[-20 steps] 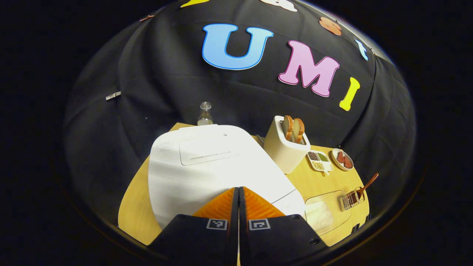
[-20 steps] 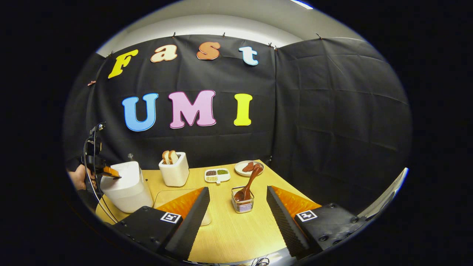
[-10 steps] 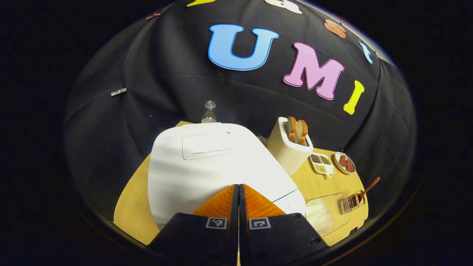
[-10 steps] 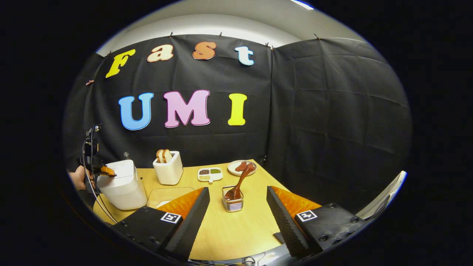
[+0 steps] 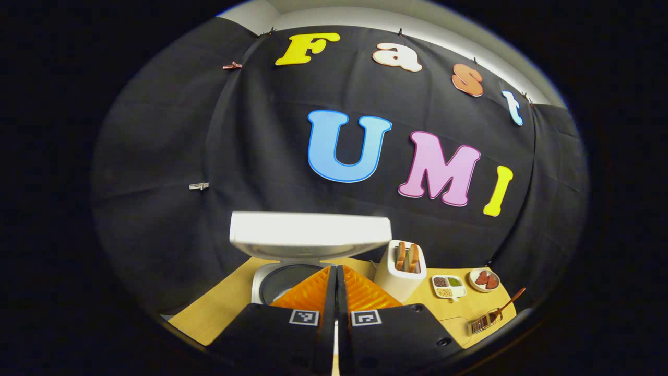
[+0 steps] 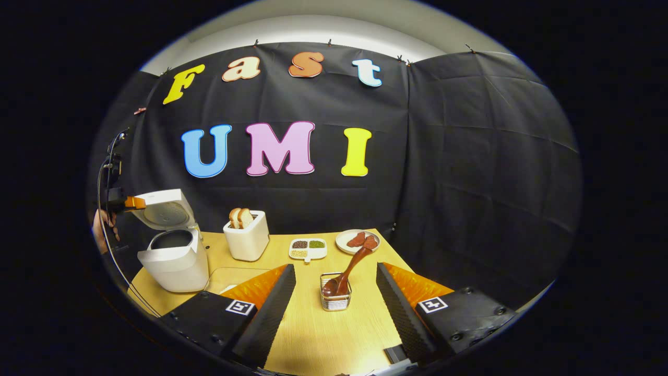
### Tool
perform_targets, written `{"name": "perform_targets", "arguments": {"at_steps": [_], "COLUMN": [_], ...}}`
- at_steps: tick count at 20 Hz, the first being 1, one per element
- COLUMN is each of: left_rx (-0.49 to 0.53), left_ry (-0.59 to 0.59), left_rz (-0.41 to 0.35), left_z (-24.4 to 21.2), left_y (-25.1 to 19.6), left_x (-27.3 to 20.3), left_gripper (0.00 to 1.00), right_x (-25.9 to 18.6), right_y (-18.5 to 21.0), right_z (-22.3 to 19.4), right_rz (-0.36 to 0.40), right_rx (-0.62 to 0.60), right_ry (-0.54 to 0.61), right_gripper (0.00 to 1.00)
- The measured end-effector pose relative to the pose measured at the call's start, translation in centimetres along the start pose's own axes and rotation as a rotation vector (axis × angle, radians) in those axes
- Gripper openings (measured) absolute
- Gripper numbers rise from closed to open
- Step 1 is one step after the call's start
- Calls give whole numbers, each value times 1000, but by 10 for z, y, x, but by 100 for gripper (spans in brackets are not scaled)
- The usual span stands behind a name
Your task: Close the left gripper, press the button to open the rice cooker; take a wooden spoon from the chopstick holder with the right hand, scoop a spoonful of rice and pour it into the rice cooker, then put the wooden spoon back into the chopstick holder.
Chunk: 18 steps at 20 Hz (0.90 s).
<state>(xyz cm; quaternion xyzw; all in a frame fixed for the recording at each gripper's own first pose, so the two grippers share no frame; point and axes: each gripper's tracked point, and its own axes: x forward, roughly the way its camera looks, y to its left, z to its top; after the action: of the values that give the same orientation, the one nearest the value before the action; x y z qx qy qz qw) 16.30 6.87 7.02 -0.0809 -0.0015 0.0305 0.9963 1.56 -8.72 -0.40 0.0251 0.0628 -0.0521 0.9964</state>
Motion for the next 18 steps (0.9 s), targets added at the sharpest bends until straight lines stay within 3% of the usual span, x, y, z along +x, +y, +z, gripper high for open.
{"name": "perform_targets", "arguments": {"at_steps": [4, 7, 9, 10, 11, 13, 14, 16, 18], "left_rx": [59, 64, 91, 117, 140, 165, 167, 161, 158], "left_ry": [-39, 15, 62, 75, 80, 80, 94, 111, 123], "left_rz": [-28, -14, 40, 68, 75, 77, 70, 82, 86], "left_z": [-10, -45, -72, -82, -90, -103, -111, -126, -140], "left_y": [-36, -54, -54, -54, -59, -76, -85, -101, -117], "left_x": [-41, -64, -76, -81, -88, -102, -107, -116, -122], "left_gripper": [9, 15, 27, 41, 45, 66, 83, 99, 98], "right_x": [37, 64, 84, 94, 105, 126, 137, 156, 170], "right_y": [-4, -2, -8, -11, -14, -25, -31, -39, -43], "right_z": [-8, -24, -32, -36, -39, -47, -52, -66, -79], "right_rz": [66, 120, 136, 138, 142, 141, 141, 151, 168], "right_rx": [28, 53, 58, 62, 68, 86, 96, 120, 130], "right_ry": [32, 88, 112, 120, 132, 155, 168, 205, 237], "right_gripper": [98, 98, 98, 98, 98, 98, 98, 98, 99]}}
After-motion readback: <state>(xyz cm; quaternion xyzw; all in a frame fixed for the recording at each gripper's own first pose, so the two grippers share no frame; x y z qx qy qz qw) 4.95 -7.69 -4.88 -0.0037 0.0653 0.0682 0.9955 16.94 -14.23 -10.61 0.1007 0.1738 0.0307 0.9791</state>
